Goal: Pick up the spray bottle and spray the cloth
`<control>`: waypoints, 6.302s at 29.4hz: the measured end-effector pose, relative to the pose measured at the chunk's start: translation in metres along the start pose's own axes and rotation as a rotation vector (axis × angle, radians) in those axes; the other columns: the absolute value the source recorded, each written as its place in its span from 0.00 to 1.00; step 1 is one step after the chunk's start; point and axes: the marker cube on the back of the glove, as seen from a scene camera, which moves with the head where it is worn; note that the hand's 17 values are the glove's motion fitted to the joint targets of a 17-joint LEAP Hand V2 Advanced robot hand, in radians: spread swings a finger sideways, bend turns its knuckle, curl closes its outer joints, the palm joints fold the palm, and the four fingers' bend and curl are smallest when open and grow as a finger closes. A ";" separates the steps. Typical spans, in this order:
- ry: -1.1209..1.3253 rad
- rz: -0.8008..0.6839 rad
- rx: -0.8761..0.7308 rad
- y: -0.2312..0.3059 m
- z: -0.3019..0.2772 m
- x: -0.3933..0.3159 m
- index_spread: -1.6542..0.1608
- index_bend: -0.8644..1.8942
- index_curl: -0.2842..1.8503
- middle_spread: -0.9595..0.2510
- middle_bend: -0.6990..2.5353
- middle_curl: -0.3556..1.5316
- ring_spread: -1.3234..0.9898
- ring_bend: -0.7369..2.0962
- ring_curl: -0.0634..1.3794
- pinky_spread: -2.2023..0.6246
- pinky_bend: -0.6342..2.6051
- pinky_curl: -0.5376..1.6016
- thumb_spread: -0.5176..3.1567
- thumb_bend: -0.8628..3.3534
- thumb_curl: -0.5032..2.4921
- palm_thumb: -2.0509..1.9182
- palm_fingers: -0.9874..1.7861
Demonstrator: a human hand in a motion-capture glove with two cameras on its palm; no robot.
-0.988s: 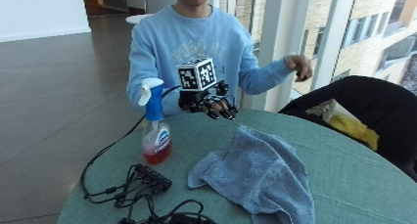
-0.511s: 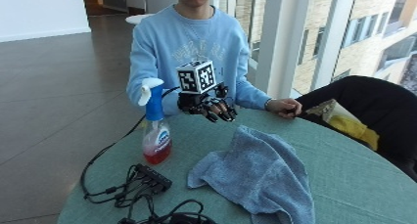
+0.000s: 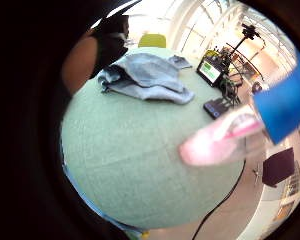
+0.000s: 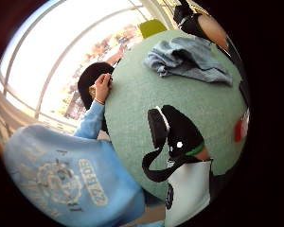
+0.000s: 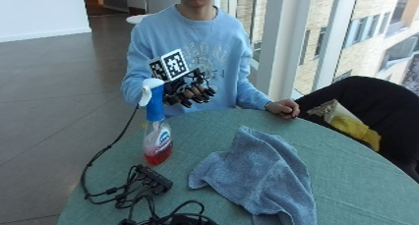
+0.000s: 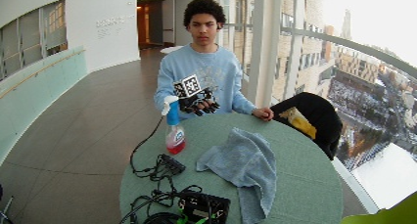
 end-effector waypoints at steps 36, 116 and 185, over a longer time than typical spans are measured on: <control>-0.743 0.696 0.601 0.021 -0.012 0.151 0.69 0.36 0.25 0.77 0.30 0.39 0.58 0.34 0.22 0.86 0.29 0.41 0.43 0.20 0.27 0.67 0.53; -1.272 0.508 -0.591 -0.144 0.036 0.078 0.81 0.36 0.31 0.73 0.35 0.44 0.55 0.46 0.34 0.86 0.25 0.37 0.39 0.20 0.35 0.72 0.76; -1.236 0.528 -0.655 -0.141 0.037 0.069 0.82 0.36 0.31 0.73 0.35 0.45 0.55 0.46 0.34 0.85 0.25 0.39 0.41 0.20 0.34 0.72 0.76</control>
